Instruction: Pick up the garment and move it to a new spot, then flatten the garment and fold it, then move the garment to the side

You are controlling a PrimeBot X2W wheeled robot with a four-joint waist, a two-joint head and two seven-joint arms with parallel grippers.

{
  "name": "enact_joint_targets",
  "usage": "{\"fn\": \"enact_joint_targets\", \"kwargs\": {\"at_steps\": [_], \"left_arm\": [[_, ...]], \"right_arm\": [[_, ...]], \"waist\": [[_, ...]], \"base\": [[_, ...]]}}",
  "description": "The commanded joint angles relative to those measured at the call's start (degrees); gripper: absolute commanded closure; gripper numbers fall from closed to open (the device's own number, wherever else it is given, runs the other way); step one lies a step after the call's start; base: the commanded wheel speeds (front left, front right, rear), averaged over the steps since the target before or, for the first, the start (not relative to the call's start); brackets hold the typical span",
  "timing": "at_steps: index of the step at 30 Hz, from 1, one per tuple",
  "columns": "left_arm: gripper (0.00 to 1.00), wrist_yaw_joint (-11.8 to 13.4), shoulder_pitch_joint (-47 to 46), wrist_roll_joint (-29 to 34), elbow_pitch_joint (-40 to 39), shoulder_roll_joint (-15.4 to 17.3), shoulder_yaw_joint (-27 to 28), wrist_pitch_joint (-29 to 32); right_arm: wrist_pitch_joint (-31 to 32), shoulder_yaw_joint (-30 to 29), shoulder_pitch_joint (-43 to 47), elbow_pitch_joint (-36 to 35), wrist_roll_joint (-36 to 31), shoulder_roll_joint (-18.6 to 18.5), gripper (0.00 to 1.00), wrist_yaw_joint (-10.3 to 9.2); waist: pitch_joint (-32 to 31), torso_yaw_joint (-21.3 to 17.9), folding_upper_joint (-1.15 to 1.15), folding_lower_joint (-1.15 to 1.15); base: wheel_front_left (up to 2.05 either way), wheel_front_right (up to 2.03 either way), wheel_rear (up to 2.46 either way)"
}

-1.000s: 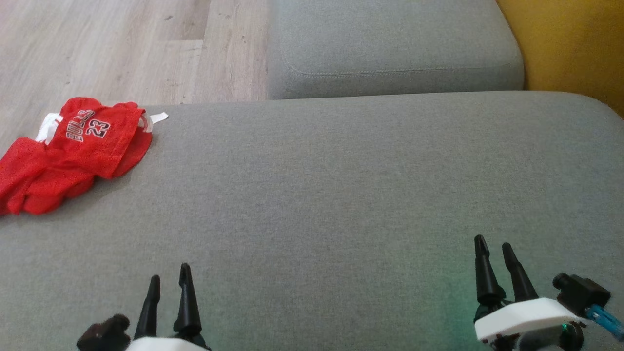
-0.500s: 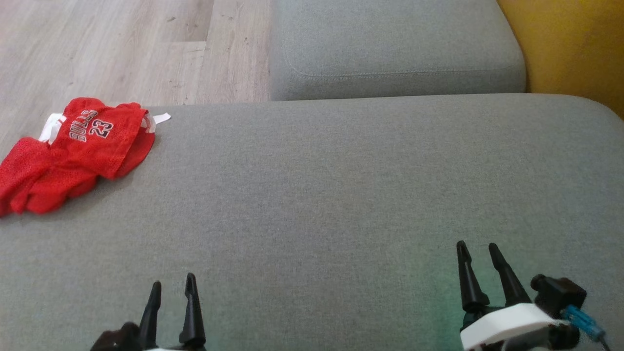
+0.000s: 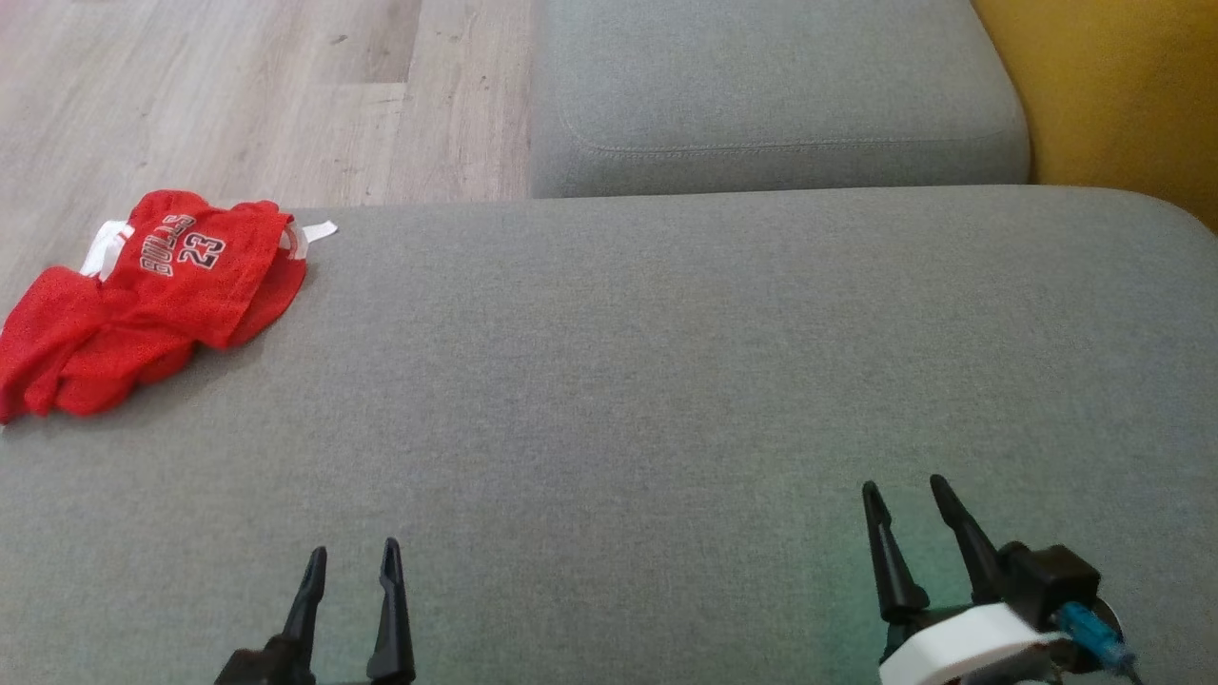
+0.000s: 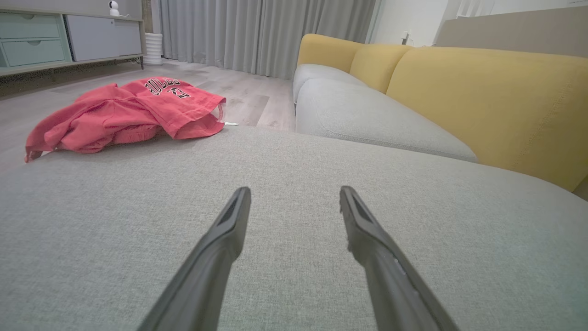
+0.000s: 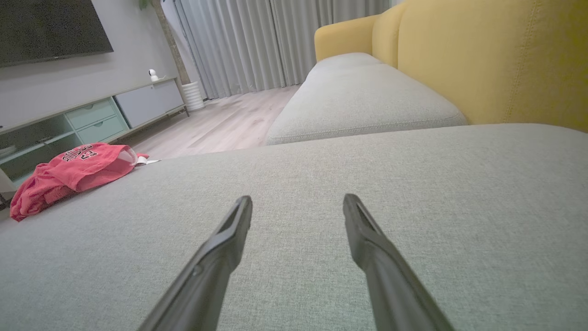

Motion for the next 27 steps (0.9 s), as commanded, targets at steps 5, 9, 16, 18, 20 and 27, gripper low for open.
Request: {"fn": "enact_joint_targets", "kwargs": {"at_steps": [5,9,16,18,20,27], "left_arm": [[0.0,0.6,-0.8,3.8,-1.6,0.6,1.6,-1.5],[0.0,0.7,-0.6,5.9,-1.5,0.5,1.6,-2.2],[0.0,0.7,-0.6,7.7,-1.2,0.5,2.2,-2.8],[0.0,0.7,-0.6,7.6,-1.1,0.5,2.4,-2.8],[0.0,0.7,-0.6,7.6,-1.1,0.4,2.4,-2.8],[0.0,0.7,-0.6,7.3,-0.9,0.3,2.5,-2.8]], "right_arm": [[-1.6,2.1,-2.0,-1.0,-4.3,-0.5,0.0,0.23],[-2.3,2.3,-2.2,-0.8,-6.7,-0.5,0.0,0.24],[-2.9,2.4,-2.5,-0.5,-9.1,-0.5,0.0,0.24],[-2.9,2.4,-2.5,-0.4,-8.9,-0.5,0.0,0.24],[-2.9,2.3,-2.6,-0.3,-8.9,-0.5,0.0,0.24],[-2.9,2.1,-2.8,-0.1,-8.4,-0.5,0.0,0.24]], "waist": [[0.1,0.2,0.0,0.0],[0.2,0.3,0.0,0.0],[0.5,0.5,0.0,0.0],[0.6,0.5,0.0,0.0],[0.6,0.5,0.0,0.0],[0.6,0.5,0.0,0.0]], "base": [[0.0,0.0,0.0],[0.0,0.0,0.0],[0.0,0.0,0.0],[0.0,0.0,0.0],[0.0,0.0,0.0],[0.0,0.0,0.0]]}}
